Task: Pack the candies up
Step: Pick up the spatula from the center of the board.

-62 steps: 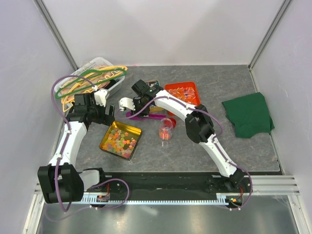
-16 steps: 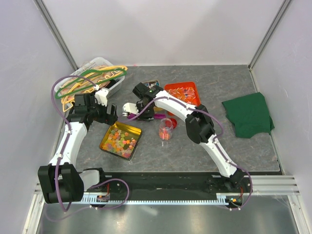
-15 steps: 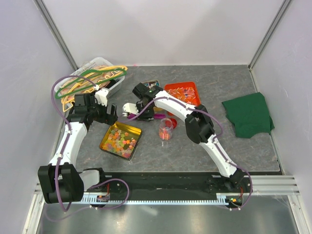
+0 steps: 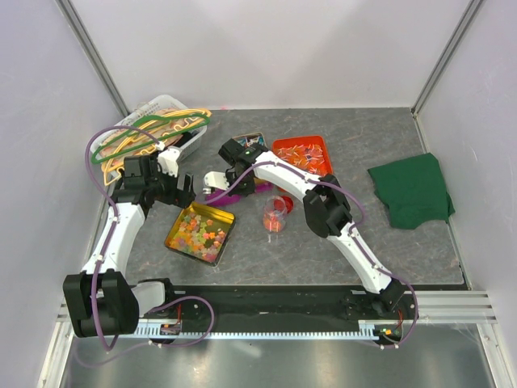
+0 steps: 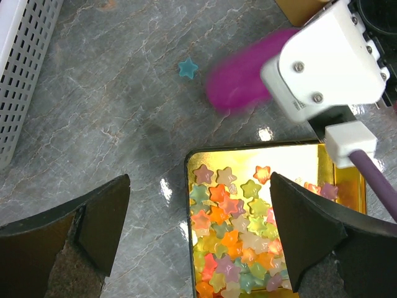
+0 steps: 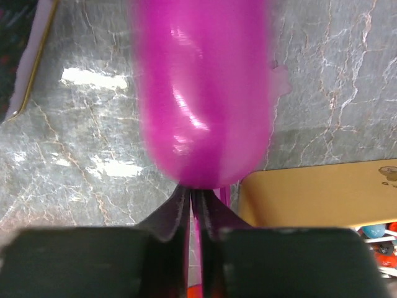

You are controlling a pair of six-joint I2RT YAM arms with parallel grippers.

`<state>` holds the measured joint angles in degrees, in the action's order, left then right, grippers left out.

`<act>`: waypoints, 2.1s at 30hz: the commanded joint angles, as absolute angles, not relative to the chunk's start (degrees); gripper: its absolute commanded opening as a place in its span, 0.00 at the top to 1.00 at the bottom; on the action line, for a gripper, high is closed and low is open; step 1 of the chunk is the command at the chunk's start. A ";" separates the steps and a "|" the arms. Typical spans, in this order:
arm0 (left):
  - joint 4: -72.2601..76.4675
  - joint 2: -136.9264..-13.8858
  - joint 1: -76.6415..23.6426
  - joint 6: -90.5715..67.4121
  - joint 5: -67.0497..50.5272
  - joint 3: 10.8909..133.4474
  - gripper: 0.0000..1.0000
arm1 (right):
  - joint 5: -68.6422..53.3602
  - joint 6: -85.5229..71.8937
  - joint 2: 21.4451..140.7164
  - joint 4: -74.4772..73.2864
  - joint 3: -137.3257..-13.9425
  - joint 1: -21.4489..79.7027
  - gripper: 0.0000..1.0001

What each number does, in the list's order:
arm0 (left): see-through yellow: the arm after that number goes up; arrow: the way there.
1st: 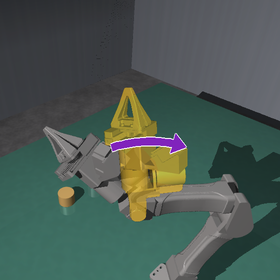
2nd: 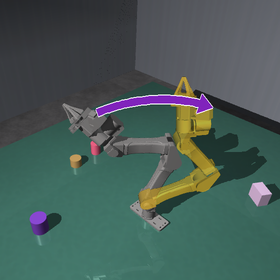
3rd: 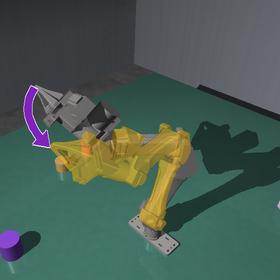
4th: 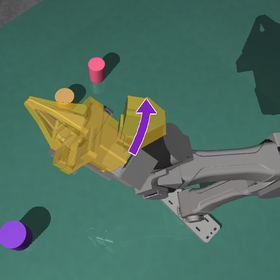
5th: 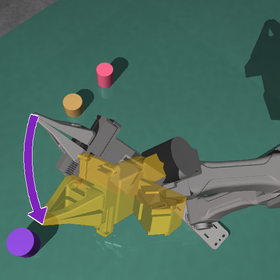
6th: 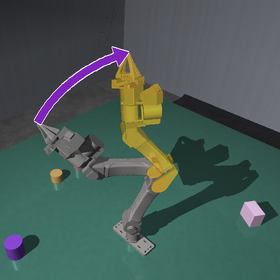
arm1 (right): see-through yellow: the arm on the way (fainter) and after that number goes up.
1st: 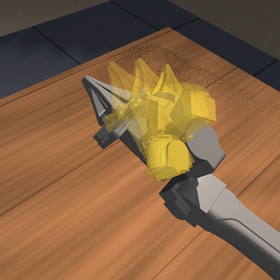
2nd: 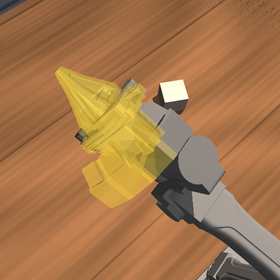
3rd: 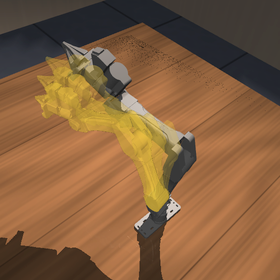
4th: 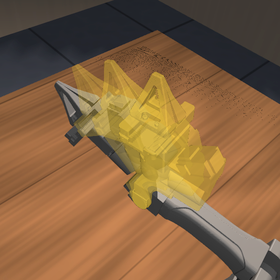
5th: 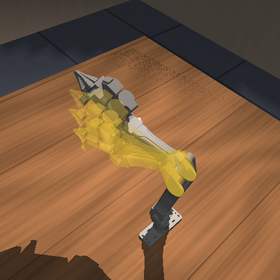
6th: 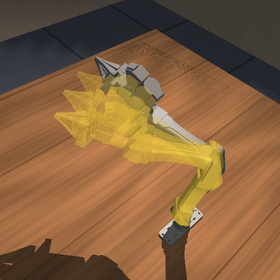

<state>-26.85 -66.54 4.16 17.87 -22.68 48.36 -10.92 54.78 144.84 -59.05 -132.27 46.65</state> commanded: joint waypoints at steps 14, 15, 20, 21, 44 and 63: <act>-24.00 -66.44 4.48 19.42 -27.59 50.44 0.00 | -11.24 46.24 132.64 -46.23 -125.50 45.36 1.00; -23.73 -66.62 4.40 19.86 -27.86 51.23 0.00 | -11.60 45.10 132.02 -45.97 -125.51 45.09 1.00; -21.18 -68.11 4.39 22.75 -27.24 53.96 0.00 | -13.27 41.49 128.76 -46.40 -125.42 43.95 1.00; -21.09 -68.55 4.39 23.29 -27.51 54.40 0.00 | -13.88 40.70 128.32 -46.67 -125.33 43.77 1.00; -36.12 -92.72 5.98 10.82 -68.29 81.82 0.00 | 8.86 34.54 107.32 -28.30 -101.78 47.99 1.00; -36.04 -86.23 5.98 28.29 -50.20 83.58 0.00 | -8.51 30.32 112.67 -52.08 -117.40 39.13 1.00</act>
<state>-36.40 -91.88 5.80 21.78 -54.81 81.30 -0.40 32.40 109.95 -42.57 -108.68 43.75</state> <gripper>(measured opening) 0.994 0.011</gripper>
